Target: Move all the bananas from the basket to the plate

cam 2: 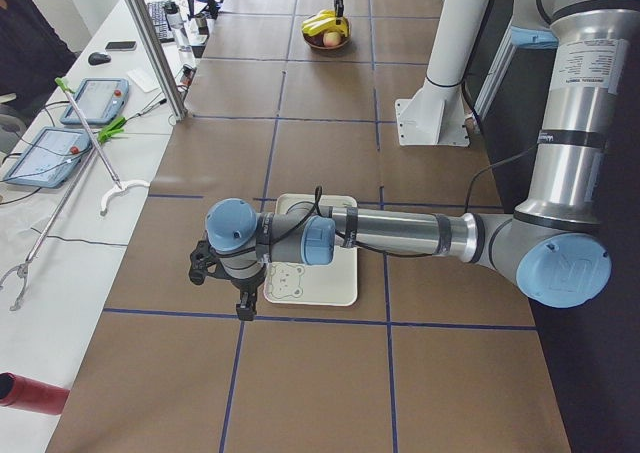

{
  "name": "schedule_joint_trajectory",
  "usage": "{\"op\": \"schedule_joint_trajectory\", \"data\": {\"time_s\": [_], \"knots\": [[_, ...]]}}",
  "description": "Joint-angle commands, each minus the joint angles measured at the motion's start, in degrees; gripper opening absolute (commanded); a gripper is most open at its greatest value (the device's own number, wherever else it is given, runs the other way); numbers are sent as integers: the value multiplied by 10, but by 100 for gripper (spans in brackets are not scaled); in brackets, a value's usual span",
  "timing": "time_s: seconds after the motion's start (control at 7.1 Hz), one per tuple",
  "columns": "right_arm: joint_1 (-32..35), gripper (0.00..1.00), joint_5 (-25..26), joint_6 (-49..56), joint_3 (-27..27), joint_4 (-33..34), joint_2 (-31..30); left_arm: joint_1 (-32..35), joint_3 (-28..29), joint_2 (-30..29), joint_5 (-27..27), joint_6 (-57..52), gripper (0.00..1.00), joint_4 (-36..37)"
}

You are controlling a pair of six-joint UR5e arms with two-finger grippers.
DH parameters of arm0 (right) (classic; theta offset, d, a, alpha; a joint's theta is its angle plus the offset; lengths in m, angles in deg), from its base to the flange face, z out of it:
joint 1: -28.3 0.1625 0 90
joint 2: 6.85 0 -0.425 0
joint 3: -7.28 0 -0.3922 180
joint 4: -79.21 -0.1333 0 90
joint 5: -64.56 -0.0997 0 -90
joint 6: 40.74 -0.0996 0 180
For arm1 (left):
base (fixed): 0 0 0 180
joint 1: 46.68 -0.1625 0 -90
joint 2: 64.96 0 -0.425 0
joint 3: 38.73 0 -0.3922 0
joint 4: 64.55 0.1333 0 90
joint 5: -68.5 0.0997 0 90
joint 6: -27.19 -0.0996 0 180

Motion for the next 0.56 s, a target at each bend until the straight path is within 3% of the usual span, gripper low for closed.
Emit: {"op": "schedule_joint_trajectory", "data": {"time_s": [0.0,0.28,0.42], "knots": [[21,1,-8,0,44,4,-12,0,-4,-1,0,3,100,1],[23,0,-36,-12,36,6,44,-4,-7,-4,0,28,100,-36],[16,0,-40,-60,4,2,111,-39,-10,-4,4,85,100,-113]]}}
